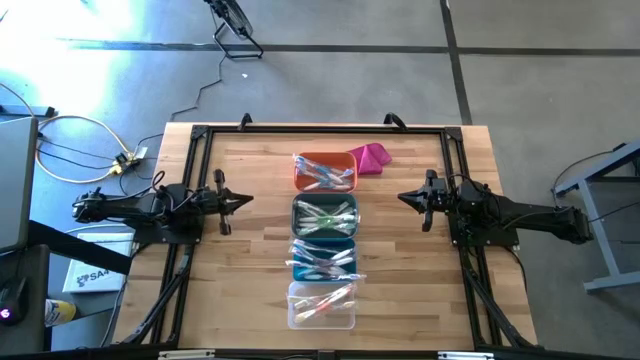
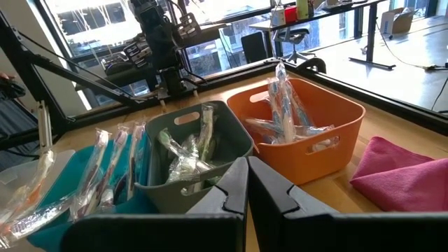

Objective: Pick & Place Toothbrushes
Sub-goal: Return to Home Position

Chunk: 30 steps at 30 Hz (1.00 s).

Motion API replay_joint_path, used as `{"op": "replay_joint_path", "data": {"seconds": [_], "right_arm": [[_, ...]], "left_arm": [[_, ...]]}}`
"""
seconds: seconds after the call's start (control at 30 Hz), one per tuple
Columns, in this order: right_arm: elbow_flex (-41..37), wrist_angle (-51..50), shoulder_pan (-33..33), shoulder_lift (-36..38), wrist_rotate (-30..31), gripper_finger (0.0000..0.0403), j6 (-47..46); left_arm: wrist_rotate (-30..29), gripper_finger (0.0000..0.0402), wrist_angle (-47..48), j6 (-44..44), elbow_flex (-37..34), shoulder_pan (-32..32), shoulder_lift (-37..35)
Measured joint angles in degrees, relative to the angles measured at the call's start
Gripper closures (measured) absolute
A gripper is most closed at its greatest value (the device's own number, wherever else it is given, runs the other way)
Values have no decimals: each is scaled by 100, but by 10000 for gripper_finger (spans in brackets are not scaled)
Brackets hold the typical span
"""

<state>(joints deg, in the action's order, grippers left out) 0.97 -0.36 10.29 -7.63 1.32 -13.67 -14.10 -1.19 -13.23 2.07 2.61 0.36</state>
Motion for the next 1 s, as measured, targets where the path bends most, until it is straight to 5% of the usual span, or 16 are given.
{"op": "replay_joint_path", "data": {"seconds": [0.37, 0.63, 1.0], "right_arm": [[0, 0, -1, 0, 0, 400, 0], [0, 0, 1, -1, 0, 400, 0], [0, 0, 0, -1, -1, 400, 0]], "left_arm": [[2, 401, 4, 1, 1, 0, 0], [57, 401, 177, 1381, 19, 0, 0], [54, 401, 83, 1357, 9, 0, 0]]}}
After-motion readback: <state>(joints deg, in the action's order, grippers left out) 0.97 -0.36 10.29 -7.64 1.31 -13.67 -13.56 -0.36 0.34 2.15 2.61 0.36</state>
